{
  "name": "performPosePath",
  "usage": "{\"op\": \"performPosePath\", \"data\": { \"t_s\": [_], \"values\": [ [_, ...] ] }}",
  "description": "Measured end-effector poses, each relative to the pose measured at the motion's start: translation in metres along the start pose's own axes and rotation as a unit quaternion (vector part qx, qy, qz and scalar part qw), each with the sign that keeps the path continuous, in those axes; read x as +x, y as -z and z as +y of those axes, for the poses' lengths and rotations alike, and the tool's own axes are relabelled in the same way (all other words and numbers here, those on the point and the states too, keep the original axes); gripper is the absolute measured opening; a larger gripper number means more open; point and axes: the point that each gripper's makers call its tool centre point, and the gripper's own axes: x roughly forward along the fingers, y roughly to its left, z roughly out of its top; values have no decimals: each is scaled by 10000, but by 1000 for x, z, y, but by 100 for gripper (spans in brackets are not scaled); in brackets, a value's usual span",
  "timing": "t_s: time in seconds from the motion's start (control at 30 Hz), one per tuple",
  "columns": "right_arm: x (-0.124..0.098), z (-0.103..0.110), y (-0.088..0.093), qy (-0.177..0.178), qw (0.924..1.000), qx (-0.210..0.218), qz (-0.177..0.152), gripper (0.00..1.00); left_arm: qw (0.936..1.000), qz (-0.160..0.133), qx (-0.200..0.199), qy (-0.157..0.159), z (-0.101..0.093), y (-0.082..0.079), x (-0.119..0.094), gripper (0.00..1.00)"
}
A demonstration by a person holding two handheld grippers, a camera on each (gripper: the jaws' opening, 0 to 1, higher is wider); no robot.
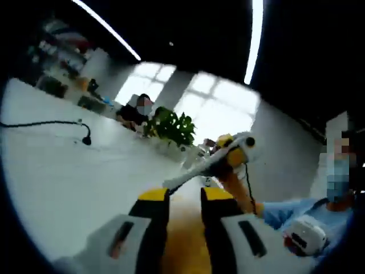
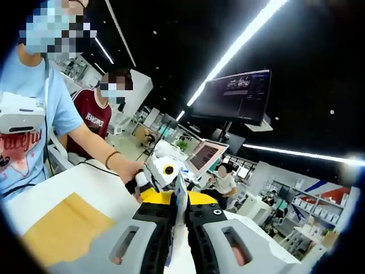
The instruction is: Pick up the toothpaste unscrew the cap squeeze it onto the small board screw the cap back on and return it to the table
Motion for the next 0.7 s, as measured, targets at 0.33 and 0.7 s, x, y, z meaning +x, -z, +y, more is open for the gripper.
{"op": "performPosePath", "data": {
  "t_s": [0.33, 0.7],
  "values": [
    [-26, 14, -15, 389, 9890, -1388, 334, 5, 9767, -25, -1891, 1014, -42, 4, 27, 67],
    [-41, 56, -20, 456, 9523, -2940, 680, 5, 9640, 585, -2279, 1235, -64, 32, 56, 81]
  ]
}}
